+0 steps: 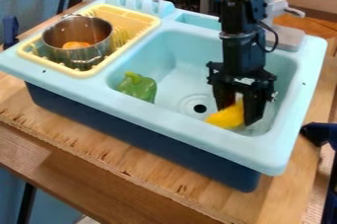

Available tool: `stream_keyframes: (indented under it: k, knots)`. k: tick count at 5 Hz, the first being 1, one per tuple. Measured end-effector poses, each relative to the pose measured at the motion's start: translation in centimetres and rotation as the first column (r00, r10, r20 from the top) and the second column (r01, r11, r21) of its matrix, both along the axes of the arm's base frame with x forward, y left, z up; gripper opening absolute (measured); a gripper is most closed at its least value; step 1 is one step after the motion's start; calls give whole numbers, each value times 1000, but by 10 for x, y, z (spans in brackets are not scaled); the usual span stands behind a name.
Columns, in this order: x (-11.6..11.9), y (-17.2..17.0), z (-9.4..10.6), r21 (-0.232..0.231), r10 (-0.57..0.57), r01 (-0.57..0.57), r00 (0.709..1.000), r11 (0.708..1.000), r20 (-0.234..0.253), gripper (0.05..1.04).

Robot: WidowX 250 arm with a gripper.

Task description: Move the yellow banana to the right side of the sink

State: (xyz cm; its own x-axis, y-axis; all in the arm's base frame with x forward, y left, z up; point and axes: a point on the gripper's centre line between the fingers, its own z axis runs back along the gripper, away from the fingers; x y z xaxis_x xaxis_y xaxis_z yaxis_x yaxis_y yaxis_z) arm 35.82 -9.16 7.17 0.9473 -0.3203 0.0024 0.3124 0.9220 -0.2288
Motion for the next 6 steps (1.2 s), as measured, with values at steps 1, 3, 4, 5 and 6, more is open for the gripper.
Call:
stream_keyframes:
  k: [1,3,4,5,6]
  knots:
    - [-2,13,2,-103,30,-30,1000,994,7,984]
    - [-11,44,49,-130,66,-51,991,990,113,995]
    - [-27,73,100,-182,107,-62,963,981,247,996]
    - [-45,85,116,-121,75,-49,971,991,226,996]
    - [-56,105,132,129,57,-78,985,989,162,996]
